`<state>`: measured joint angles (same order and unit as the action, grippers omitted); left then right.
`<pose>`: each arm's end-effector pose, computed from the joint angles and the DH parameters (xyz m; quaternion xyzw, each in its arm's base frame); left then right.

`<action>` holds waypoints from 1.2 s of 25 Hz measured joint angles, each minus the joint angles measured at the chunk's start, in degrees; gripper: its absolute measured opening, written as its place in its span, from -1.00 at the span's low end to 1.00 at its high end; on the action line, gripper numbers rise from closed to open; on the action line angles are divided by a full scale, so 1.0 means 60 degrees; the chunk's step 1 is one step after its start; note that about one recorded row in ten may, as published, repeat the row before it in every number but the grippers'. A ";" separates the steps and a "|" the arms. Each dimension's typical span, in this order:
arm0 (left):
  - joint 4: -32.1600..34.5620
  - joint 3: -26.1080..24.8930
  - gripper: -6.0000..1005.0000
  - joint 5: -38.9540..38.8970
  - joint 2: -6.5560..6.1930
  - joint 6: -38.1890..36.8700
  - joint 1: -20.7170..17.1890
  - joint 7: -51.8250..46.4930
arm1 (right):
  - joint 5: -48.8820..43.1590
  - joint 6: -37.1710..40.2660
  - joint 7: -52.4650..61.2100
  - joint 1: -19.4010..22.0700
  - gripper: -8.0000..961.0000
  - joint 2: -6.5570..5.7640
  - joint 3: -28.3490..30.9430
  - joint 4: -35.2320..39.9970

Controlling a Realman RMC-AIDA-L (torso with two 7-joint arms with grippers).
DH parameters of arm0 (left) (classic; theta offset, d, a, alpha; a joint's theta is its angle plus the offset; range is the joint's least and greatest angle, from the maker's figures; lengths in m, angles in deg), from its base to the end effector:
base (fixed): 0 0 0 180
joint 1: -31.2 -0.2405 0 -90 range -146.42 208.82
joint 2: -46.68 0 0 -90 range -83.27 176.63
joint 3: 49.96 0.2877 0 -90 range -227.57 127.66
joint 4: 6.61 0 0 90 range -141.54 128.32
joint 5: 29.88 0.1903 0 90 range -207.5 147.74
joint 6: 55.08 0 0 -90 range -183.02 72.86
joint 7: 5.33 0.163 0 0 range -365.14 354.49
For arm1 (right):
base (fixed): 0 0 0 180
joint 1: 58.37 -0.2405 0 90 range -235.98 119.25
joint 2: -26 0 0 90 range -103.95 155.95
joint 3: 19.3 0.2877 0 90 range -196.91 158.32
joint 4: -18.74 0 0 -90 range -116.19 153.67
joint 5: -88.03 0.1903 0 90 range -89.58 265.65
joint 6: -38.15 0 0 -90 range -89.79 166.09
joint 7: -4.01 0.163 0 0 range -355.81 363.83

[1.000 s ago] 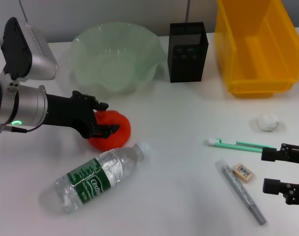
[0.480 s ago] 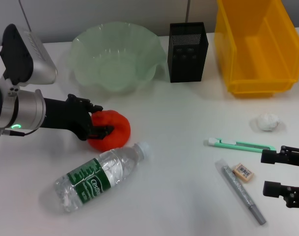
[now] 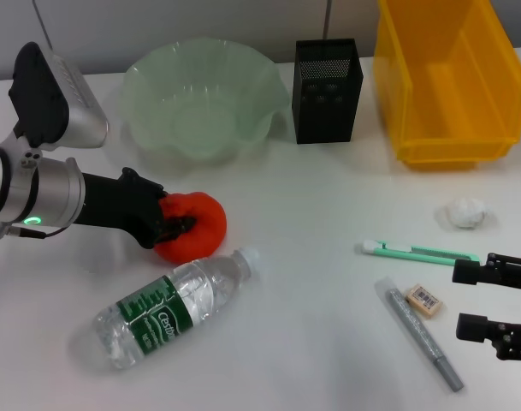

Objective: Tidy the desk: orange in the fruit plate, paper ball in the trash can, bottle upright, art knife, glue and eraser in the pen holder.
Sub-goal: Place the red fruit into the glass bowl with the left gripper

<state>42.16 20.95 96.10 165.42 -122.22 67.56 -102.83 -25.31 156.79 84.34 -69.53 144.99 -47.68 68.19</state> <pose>-0.2425 0.3835 -0.0728 -0.9803 -0.1287 0.0208 0.1481 0.3102 0.2024 0.0275 -0.9057 0.2508 0.3299 0.0895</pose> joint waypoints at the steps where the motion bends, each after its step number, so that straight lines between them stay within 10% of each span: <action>1: 0.0000 0.0000 -0.27 0.0000 0.0000 0.0000 0.0000 0.0000 | -0.0002 -0.0015 0.0000 -0.0006 0.60 -0.0006 0.0000 -0.0026; 19: 0.4185 0.0382 -0.55 -0.0124 -0.0012 -0.1256 -0.0888 -0.1168 | -0.0002 -0.0189 -0.0013 -0.0030 0.60 -0.0027 0.0015 -0.0040; 30: 0.3377 0.1034 -0.74 -0.0401 0.0014 0.1861 -0.0064 -0.1201 | -0.0049 -0.0187 -0.0196 -0.0052 0.60 -0.0020 -0.0021 -0.0282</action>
<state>62.43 27.15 93.69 165.50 -111.05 67.18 -110.03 -25.61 155.67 83.16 -69.84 144.87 -47.81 66.50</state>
